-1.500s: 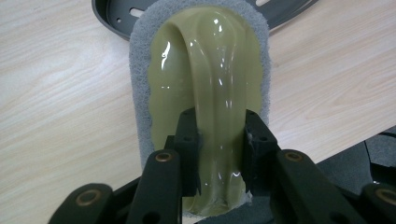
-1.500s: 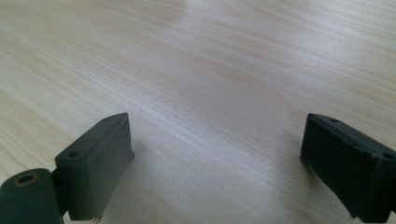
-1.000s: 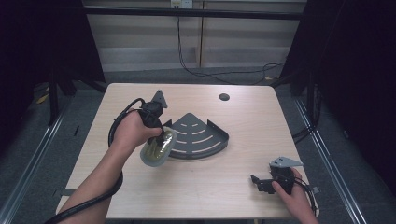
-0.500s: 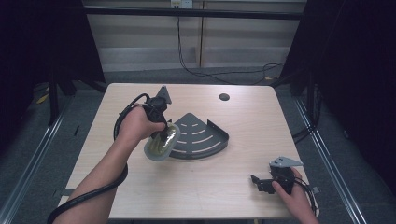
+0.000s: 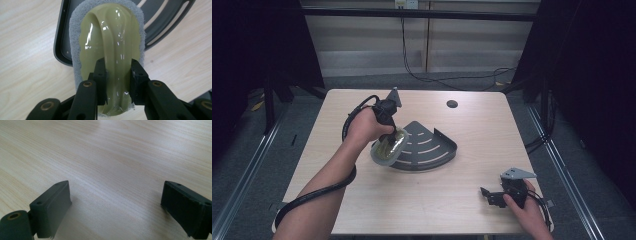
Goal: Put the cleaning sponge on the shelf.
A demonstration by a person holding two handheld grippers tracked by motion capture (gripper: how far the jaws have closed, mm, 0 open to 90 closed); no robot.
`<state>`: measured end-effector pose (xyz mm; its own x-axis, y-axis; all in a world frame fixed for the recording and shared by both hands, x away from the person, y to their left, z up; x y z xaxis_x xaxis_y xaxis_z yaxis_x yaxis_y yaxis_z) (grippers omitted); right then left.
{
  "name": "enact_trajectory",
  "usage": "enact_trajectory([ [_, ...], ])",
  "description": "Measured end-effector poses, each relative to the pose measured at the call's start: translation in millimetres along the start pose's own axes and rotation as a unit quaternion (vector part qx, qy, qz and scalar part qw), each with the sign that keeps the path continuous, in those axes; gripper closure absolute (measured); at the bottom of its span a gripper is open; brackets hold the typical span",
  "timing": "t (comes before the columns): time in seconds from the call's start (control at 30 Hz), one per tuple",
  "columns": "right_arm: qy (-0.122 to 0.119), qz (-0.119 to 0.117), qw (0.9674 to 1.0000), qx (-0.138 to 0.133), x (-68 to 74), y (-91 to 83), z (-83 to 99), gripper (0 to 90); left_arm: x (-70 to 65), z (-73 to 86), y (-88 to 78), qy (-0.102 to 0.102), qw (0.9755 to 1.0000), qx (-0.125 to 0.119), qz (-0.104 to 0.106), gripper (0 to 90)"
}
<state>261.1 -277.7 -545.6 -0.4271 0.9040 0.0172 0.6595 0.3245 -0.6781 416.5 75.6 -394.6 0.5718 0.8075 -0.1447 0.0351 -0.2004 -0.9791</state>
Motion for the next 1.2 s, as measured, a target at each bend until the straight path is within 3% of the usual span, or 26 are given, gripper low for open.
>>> enact_trajectory([
  [0.3, 0.001, -0.001, 1.0, 0.001, 0.0, -0.2, 0.1, 8.6, 1.4, -14.9, 10.0, 0.021, 0.9998, 0.0, -0.002, 71.7],
  [0.53, 0.001, 0.0, 1.0, 0.001, 0.0, -0.1, 0.0, 8.6, -0.2, -22.4, 14.7, 0.026, 0.9996, -0.005, -0.001, 71.7],
  [0.57, 0.001, 0.0, 1.0, 0.001, 0.0, -0.1, 0.1, 8.6, 0.7, -23.9, 15.6, 0.036, 0.9993, -0.004, -0.003, 71.7],
  [0.7, 0.0, 0.0, 1.0, 0.001, 0.0, -0.1, 0.1, 8.6, 0.4, -27.6, 19.1, 0.043, 0.9991, -0.007, -0.003, 71.7],
  [1.2, 0.002, -0.001, 1.0, 0.0, 0.0, -0.1, 0.0, 8.6, 7.2, -35.0, 31.6, 0.051, 0.9986, -0.015, 0.0, 71.6],
])
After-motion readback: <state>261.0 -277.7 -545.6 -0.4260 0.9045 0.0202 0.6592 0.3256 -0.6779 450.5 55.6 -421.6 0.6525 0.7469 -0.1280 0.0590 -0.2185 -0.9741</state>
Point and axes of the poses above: each handheld gripper's, and its own axes: y roughly forward along the jaws, z roughly out of its underside, x roughly to its left, the point moved 5 cm from there along y, roughly forward along the jaws, and after that the axes turned 2 degrees about -x, right-handed, at the moved point
